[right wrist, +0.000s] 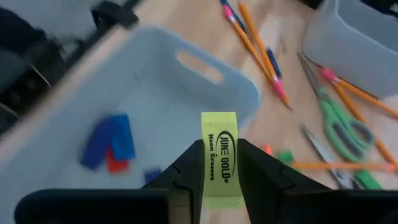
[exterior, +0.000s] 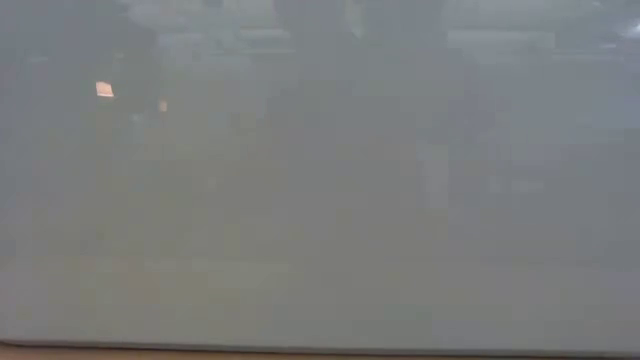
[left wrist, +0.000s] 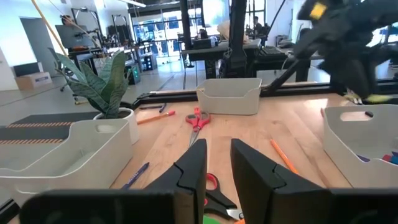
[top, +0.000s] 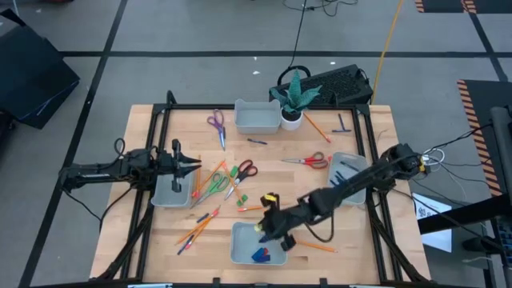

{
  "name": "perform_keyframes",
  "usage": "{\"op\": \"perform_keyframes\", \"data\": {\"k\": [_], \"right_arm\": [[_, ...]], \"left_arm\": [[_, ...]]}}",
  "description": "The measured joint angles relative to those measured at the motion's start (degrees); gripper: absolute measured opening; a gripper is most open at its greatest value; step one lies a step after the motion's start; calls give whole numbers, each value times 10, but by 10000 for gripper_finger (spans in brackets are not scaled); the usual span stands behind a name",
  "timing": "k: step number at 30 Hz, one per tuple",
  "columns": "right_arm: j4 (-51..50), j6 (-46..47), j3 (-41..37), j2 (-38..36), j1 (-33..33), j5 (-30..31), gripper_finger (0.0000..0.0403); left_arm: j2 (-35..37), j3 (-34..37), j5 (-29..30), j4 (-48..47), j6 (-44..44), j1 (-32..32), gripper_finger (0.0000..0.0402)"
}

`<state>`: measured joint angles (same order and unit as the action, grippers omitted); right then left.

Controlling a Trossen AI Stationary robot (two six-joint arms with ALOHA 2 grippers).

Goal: Sort crayons/erasers/pens/pencils in bins
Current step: Put the yellow eraser into the bottom gray bin, then put the red scissors into the top gray bin

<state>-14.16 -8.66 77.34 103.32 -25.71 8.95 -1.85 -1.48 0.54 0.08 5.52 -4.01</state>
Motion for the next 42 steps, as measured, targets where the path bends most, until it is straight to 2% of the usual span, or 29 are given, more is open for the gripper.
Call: {"op": "perform_keyframes", "data": {"k": [7, 12, 17, 22, 26, 30, 33, 38, 42], "right_arm": [[61, 109, 31, 86, -36, 0, 79], [-4, 183, 68, 145, -26, -2, 80], [-36, 187, 85, 157, -17, -35, 92], [-33, 175, 84, 158, -16, -45, 139], [-2, 160, 84, 144, -17, -45, 174], [13, 125, 83, 101, -22, -45, 186], [-4, 110, 83, 52, -27, -38, 178], [-27, 112, 60, -39, -31, 24, 154], [-62, 140, 9, -116, -37, 88, 140]], "left_arm": [[0, 0, 0, 0, 0, 0, 76], [0, 0, 0, 0, 0, 0, 76], [0, 0, 0, 0, 0, 0, 76], [0, 0, 0, 1, 0, 0, 76], [0, 0, 0, 1, 0, 0, 76], [0, 0, 0, 1, 0, 0, 76], [0, 0, 0, 0, 0, 0, 76], [0, 0, 0, 1, 0, 0, 76], [0, 0, 0, 1, 0, 0, 76]]}}
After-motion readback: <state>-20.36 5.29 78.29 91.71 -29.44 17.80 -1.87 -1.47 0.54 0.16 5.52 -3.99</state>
